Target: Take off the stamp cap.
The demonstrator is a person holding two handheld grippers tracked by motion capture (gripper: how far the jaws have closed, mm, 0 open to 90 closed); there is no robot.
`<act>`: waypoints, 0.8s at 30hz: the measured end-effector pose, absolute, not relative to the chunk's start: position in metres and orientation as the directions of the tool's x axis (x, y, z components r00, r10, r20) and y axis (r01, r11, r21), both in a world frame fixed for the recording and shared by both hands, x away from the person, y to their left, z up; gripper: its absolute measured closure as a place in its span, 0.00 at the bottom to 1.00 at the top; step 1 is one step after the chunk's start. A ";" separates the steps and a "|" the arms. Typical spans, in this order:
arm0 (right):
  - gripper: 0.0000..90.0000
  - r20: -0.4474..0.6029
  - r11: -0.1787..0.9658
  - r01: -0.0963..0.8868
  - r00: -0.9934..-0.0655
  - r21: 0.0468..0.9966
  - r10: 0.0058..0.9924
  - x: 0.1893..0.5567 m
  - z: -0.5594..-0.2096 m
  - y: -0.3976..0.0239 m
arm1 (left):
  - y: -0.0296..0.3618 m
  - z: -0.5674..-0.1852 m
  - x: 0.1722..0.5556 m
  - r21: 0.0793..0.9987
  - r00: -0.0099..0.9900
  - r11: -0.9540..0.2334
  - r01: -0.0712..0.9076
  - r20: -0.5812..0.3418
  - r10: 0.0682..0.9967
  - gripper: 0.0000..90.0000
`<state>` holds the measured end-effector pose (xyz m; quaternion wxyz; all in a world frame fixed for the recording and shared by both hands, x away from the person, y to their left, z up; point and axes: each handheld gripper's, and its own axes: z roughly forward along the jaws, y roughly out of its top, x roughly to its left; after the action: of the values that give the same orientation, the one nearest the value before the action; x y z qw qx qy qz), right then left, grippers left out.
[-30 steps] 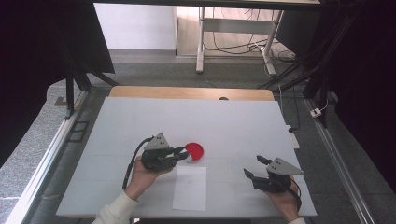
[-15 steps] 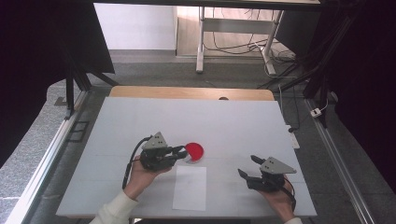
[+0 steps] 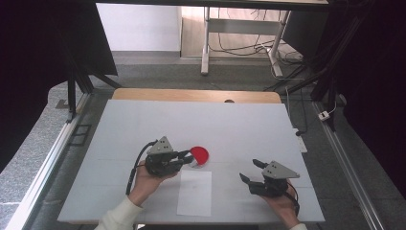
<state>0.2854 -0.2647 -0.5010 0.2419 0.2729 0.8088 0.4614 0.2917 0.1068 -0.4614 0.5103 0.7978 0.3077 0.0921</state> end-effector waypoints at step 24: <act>0.32 -0.149 0.440 0.192 -0.762 0.877 0.630 0.283 -0.501 -0.232 | 0.101 -0.466 0.293 0.866 0.799 -0.304 0.396 -0.161 0.579 0.84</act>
<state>0.2827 -0.2318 -0.5007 0.2354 0.2520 0.8152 0.4653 0.2927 0.1008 -0.4656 0.5054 0.8025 0.3038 0.0908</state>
